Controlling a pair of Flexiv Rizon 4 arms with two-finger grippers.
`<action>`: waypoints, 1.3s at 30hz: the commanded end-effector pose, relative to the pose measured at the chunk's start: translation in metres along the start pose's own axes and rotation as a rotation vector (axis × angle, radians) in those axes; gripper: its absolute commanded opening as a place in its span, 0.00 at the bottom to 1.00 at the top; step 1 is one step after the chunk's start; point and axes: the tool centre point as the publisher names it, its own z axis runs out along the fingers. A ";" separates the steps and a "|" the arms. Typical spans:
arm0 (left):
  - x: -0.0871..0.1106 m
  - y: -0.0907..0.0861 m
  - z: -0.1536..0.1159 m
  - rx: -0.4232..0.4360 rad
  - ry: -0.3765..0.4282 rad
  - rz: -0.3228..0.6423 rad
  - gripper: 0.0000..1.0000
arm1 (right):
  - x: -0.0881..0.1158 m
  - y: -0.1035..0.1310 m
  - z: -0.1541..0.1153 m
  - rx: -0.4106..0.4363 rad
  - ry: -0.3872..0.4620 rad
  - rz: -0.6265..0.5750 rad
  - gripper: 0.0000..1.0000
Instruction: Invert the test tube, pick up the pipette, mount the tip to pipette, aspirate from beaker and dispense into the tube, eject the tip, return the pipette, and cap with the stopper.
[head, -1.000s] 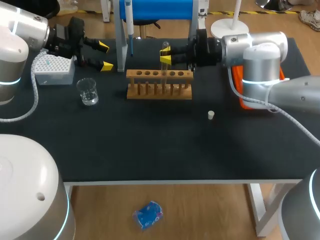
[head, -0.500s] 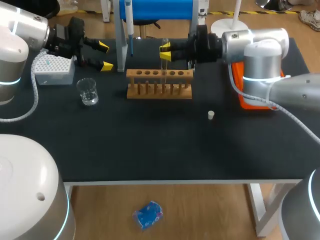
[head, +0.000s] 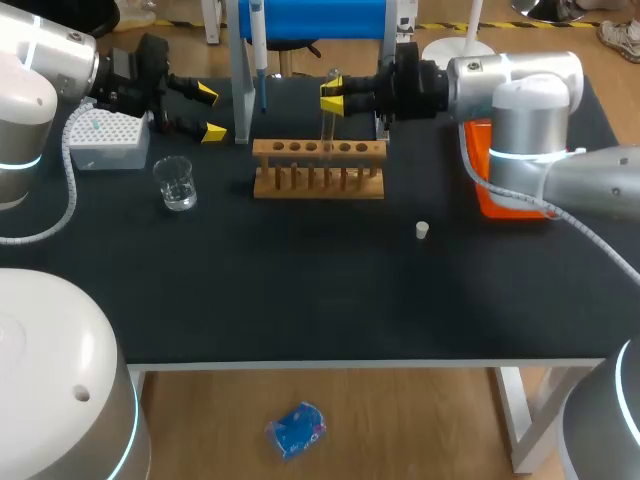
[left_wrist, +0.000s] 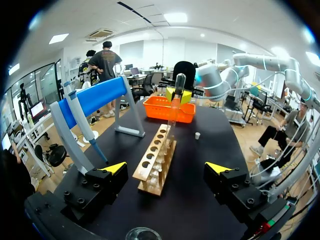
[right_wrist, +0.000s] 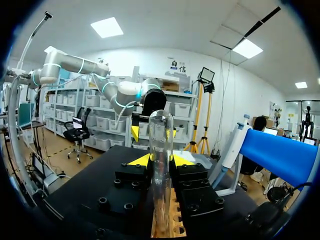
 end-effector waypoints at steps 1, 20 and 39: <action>0.000 0.000 0.000 -0.002 0.000 -0.001 1.00 | 0.006 0.014 -0.005 0.002 -0.018 0.005 0.00; 0.000 0.000 0.000 -0.002 0.000 -0.001 1.00 | 0.024 0.048 -0.016 -0.029 0.021 0.105 0.00; 0.059 -0.029 0.005 0.020 -0.261 0.674 1.00 | 0.038 0.056 -0.032 0.107 0.088 0.768 0.00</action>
